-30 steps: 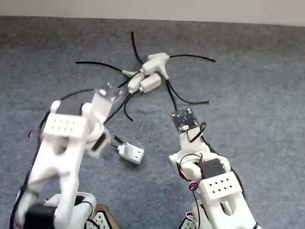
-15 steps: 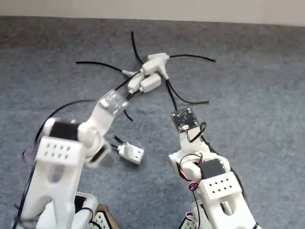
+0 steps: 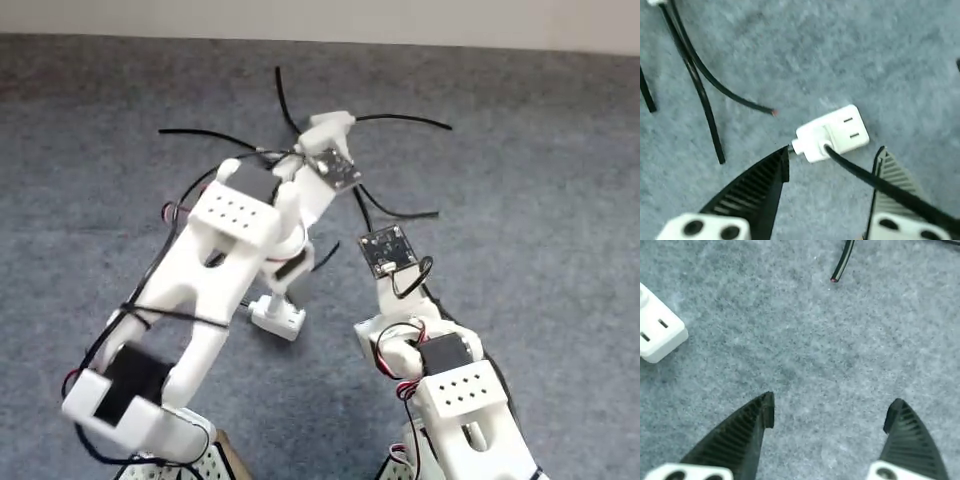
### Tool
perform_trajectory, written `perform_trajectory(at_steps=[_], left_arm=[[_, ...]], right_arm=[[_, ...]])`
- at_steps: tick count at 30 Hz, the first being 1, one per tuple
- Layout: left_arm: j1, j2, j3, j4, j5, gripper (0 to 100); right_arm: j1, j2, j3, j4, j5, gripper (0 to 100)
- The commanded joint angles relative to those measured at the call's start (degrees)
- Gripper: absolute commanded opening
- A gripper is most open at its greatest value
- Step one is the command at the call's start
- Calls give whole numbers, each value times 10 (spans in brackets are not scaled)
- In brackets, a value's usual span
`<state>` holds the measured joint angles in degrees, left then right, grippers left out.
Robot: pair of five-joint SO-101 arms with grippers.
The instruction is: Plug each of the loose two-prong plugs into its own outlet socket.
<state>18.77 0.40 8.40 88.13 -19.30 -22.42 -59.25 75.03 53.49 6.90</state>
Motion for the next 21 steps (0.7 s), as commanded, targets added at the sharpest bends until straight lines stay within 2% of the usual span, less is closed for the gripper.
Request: perform_trajectory(at_steps=[1, 3, 7, 9, 11, 15, 19, 21], left_arm=[[-32, 61, -74, -22, 15, 276], [-80, 109, -122, -47, 35, 252], [-174, 203, -222, -45, 18, 232], [-189, 239, -230, 7, -27, 232], [-192, 260, -218, 51, -40, 232], [-206, 217, -168, 57, -43, 232], [-230, 106, -106, 27, -46, 232], [-225, 52, -51, 33, -72, 231]], right_arm=[[3, -9, -4, -8, 4, 339], [3, -9, -4, -8, 4, 339], [3, -9, -4, -8, 4, 339], [3, -9, -4, -8, 4, 339], [3, -9, -4, -9, 4, 339], [3, -9, -4, -9, 4, 339], [3, -9, -4, -9, 5, 339], [3, -9, -4, -9, 5, 339]])
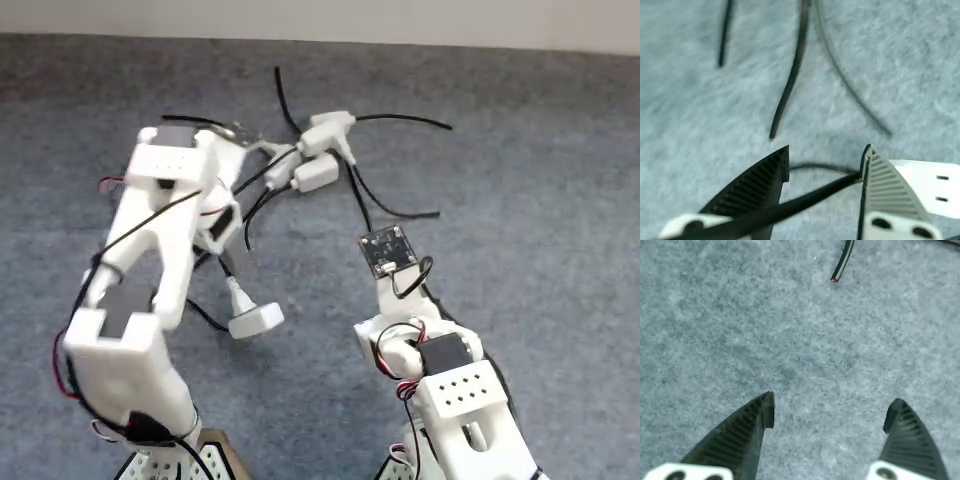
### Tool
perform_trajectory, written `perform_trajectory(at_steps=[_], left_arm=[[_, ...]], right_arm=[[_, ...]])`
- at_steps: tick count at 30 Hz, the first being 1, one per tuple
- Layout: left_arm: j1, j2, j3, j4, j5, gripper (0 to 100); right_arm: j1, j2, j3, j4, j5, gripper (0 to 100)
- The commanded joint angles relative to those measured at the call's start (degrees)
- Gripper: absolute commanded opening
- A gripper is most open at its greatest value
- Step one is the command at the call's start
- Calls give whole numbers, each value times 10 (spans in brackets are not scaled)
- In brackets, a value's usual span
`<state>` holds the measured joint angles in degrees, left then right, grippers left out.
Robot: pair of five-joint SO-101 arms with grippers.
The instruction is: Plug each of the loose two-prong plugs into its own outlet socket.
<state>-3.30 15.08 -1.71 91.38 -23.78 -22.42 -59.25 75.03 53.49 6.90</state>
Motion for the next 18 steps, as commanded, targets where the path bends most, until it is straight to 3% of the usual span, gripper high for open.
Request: perform_trajectory(at_steps=[1, 3, 8, 11, 18], left_arm=[[3, -120, 86, 2, -27, 229], [9, -167, 155, -19, -17, 222], [-3, -248, 262, -126, -14, 73], [-4, -256, 247, -148, -42, 1], [10, -251, 119, -183, -43, 4]], right_arm=[[3, -9, -4, -9, 5, 339], [3, -9, -4, -9, 5, 339], [3, -9, -4, -9, 5, 339], [3, -9, -4, -9, 5, 339], [3, -9, -4, -9, 5, 339]])
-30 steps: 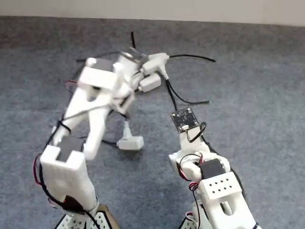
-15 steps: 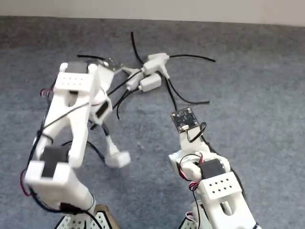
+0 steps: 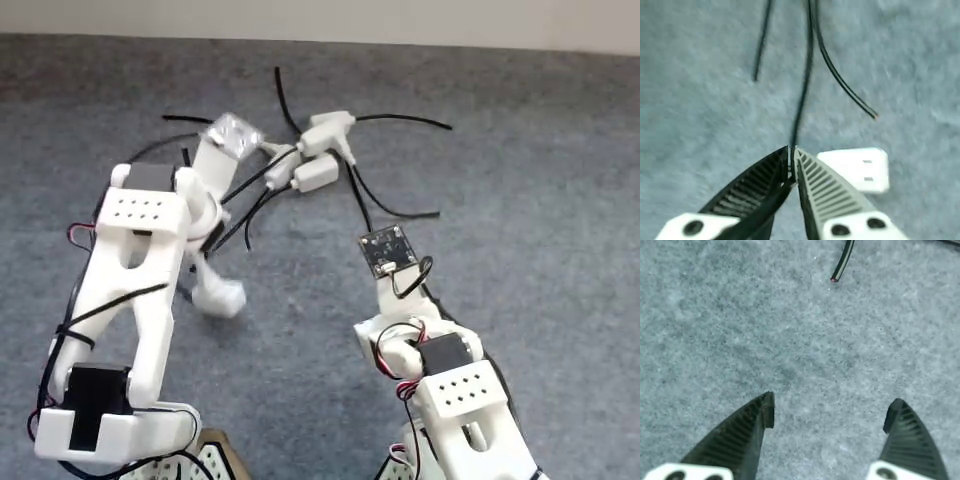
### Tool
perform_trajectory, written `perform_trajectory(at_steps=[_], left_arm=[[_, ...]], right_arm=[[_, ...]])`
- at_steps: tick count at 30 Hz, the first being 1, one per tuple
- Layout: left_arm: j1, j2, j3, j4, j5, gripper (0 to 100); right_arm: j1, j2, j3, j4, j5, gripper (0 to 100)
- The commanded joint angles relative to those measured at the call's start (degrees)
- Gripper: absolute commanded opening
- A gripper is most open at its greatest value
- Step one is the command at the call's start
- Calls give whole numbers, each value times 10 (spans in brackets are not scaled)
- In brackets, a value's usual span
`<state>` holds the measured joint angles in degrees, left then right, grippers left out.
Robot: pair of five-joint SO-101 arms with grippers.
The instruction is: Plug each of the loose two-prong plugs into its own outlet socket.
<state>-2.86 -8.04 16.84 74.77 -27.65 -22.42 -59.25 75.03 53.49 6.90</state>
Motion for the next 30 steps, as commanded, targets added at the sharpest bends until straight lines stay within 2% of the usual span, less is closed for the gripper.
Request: perform_trajectory(at_steps=[1, 5, 16, 18, 22, 24, 28, 30], left_arm=[[14, -12, -91, -17, -5, 4], [46, 81, -238, -2, -5, 4], [143, 483, -903, 251, -6, 4], [165, 527, -964, 259, -6, 4], [181, 523, -984, 260, -4, 9], [163, 501, -997, 260, -3, 56], [85, 454, -1019, 256, 55, 293], [35, 440, -1033, 249, 50, 384]], right_arm=[[3, -9, -4, -9, 5, 339], [3, -9, -4, -9, 6, 339], [3, -9, -4, -9, 6, 339], [3, -9, -4, -9, 6, 339], [3, -9, -4, -9, 7, 339], [3, -9, -4, -9, 7, 339], [3, -9, -4, -9, 7, 339], [3, -9, -4, -9, 7, 339]])
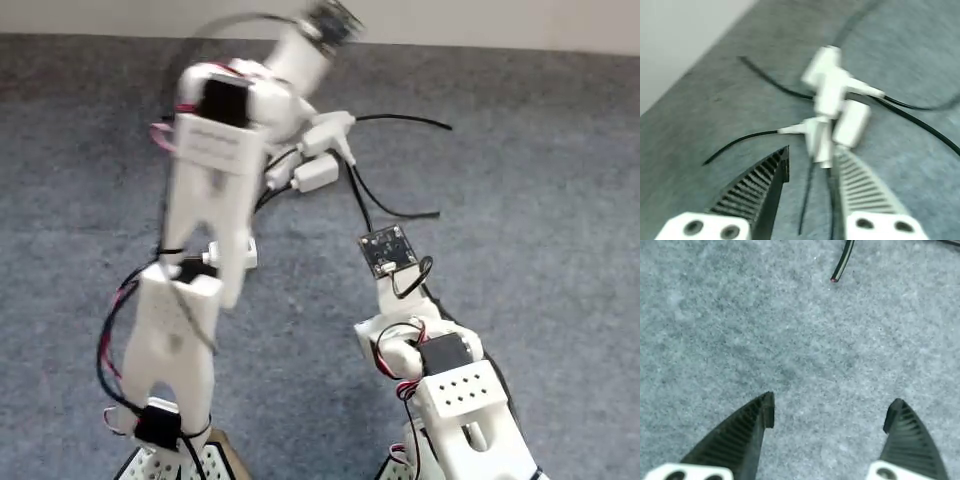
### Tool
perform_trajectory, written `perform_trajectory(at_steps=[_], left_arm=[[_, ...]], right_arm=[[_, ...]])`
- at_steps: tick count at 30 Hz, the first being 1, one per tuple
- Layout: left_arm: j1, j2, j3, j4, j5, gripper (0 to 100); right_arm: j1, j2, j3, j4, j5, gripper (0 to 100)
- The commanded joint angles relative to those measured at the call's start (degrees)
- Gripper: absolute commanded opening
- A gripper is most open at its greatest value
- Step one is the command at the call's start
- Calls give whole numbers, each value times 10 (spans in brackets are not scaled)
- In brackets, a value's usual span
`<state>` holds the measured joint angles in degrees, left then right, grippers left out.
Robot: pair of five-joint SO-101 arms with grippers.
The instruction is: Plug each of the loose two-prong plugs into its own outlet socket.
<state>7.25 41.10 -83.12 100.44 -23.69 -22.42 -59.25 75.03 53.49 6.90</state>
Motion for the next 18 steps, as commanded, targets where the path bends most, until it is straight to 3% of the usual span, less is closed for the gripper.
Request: perform_trajectory(at_steps=[1, 6, 10, 13, 18], left_arm=[[-91, -57, -35, -20, 13, 402], [-218, -91, -35, -46, 41, 356], [-276, -101, -9, 25, 25, 311], [-296, -130, 125, 25, -4, 309], [-258, -258, 509, 19, -51, 309]], right_arm=[[3, -9, -4, -9, 7, 339], [3, -9, -4, -9, 7, 339], [3, -9, -4, -9, 7, 339], [3, -9, -4, -9, 7, 339], [3, -9, -4, -9, 7, 339]])
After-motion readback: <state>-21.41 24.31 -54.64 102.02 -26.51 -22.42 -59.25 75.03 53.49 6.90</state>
